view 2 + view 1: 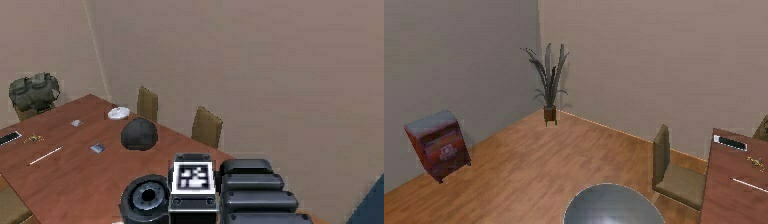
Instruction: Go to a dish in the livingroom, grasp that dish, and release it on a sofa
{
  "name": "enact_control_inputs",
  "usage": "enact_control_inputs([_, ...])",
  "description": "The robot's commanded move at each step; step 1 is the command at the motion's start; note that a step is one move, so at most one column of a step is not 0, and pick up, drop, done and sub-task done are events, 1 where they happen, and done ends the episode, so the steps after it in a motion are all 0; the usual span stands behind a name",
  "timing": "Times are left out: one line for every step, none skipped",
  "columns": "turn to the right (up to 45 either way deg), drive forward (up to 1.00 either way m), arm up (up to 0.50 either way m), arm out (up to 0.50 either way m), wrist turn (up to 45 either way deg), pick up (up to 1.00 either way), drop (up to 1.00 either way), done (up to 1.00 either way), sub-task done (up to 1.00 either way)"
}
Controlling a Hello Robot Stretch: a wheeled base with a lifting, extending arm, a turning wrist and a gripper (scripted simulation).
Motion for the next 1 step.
enact_control_inputs([-45.0, 0.00, 0.00, 0.00, 0.0, 0.00, 0.00, 0.00, 0.00])
